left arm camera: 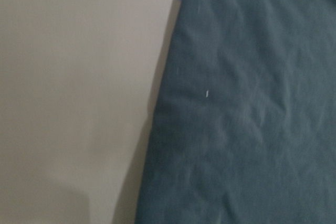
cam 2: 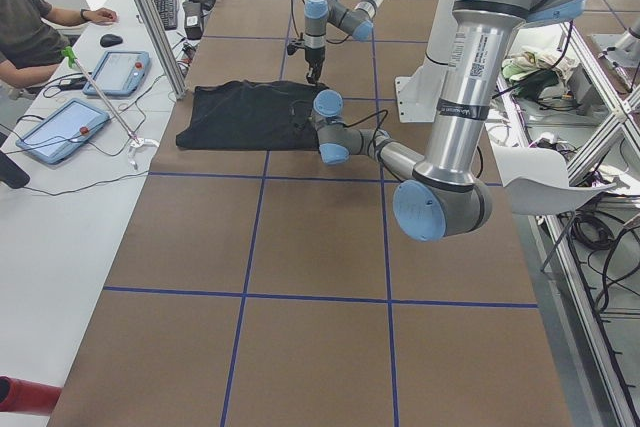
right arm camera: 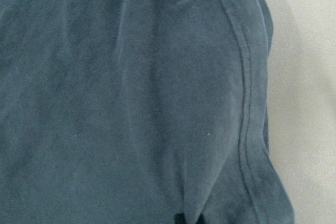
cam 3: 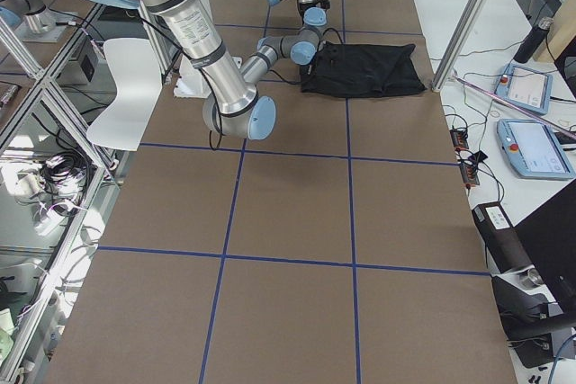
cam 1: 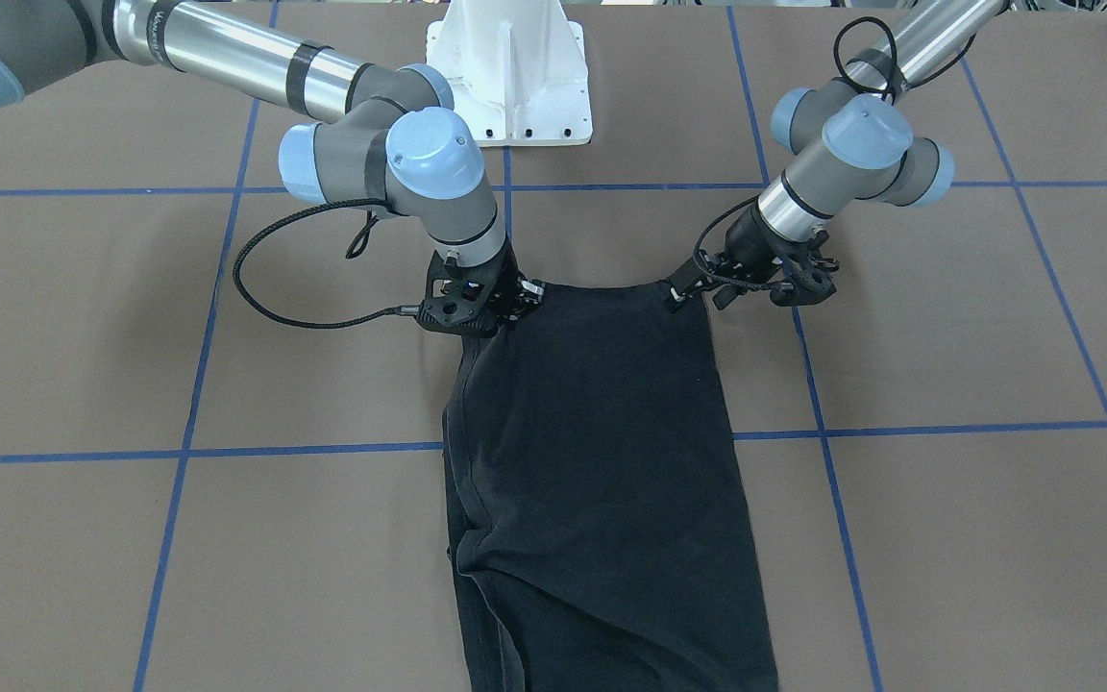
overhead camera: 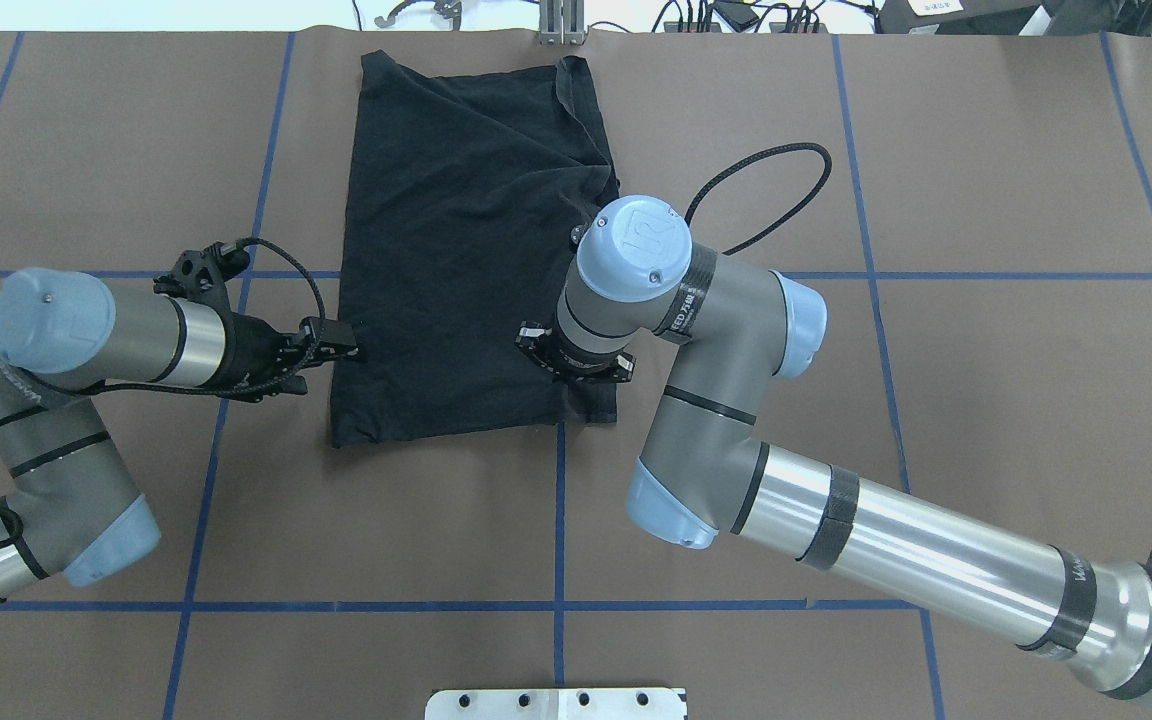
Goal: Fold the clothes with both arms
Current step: 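Grasp the shirt's edge nearest the robot with both grippers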
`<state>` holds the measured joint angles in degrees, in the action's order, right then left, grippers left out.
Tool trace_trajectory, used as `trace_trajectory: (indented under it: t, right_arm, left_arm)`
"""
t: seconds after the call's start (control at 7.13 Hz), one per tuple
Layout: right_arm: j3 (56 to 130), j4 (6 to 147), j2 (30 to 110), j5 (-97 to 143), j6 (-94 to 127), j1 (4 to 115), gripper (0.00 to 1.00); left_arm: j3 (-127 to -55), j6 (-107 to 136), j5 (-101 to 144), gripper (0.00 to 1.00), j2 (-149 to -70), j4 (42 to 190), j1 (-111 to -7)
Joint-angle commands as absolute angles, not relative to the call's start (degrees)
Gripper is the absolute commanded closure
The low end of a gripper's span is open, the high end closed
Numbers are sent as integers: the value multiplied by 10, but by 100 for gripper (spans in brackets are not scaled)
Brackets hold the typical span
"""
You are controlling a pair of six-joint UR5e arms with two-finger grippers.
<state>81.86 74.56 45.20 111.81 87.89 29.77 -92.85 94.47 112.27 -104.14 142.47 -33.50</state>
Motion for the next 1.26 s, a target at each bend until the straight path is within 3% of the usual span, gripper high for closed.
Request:
trace_trajectory:
  t: [0.0,0.28,0.7,1.12]
  right_arm:
    - [821,746,453,1119,879,301,100]
    - [821,746,453,1119,879,301,100]
    - [824,745,460,1121,878,301,100]
    - [940,743,572,1183,873,302,100]
  left_arm:
    - [-932,952,1123,20,-1042,1425,-324]
    - [-933,952,1128,100,-1042,1424,-323]
    - [-940,952,1172,100,-1047,1405,-324]
    - [-965,976,1174,100,-1069,1375,-324]
